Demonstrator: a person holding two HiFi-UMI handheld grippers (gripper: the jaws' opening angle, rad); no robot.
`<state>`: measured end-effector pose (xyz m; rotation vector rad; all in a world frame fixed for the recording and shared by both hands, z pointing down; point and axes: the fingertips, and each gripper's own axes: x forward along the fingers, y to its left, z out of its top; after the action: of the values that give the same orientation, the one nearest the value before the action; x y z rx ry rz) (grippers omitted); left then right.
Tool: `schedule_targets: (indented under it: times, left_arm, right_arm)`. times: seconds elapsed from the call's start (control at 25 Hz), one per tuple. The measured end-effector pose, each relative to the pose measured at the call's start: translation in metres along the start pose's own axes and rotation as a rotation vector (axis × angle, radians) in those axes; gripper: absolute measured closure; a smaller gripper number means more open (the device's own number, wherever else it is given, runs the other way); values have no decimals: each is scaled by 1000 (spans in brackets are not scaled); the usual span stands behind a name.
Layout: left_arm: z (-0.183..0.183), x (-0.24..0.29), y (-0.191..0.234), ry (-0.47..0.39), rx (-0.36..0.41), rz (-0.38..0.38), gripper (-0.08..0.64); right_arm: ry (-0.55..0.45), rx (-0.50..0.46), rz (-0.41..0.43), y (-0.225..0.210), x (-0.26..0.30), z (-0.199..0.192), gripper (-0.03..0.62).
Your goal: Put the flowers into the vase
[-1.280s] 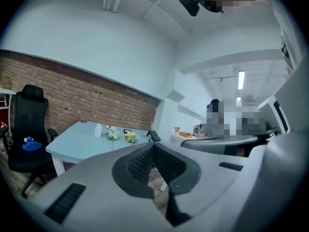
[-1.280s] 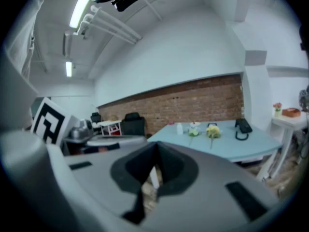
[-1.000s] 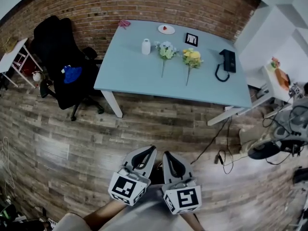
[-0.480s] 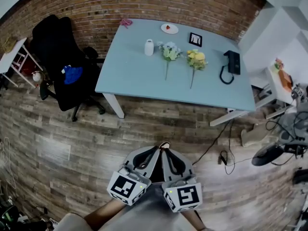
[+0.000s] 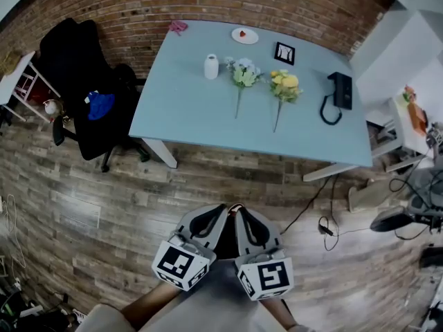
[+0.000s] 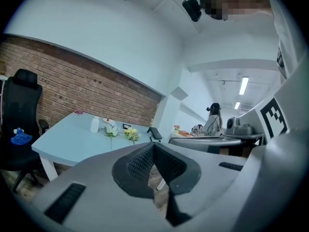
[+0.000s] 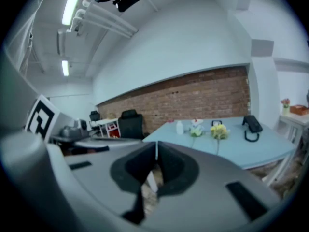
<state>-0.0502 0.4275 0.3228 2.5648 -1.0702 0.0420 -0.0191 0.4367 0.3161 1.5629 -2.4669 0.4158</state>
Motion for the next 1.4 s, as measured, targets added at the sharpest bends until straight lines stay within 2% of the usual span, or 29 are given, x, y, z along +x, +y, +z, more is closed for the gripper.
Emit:
schedule_targets:
  times: [0.4,0.64,0.84,1.0,1.16,1.4]
  left_arm:
    - [11,100,13,49,0,-15,555]
    - [20,147,18,74,18,-5,555]
    - [23,171,20,90,29,22,557]
    - [30,184,23,93,77,31,557]
    - [45,198,22,64,76,20,555]
    - [56,213,30,61,66,-33,557]
  right_arm:
    - [12,43,-10,-89,47,18,569]
    - [-14,75,-6,-133,69,29,569]
    - [-24,67,38,-152,81,36,569]
    - [-35,103,52,-166,89,40,569]
    - [-34,141,77,-177,94,46,569]
    - [-89,118,-11,-195,102,61,569]
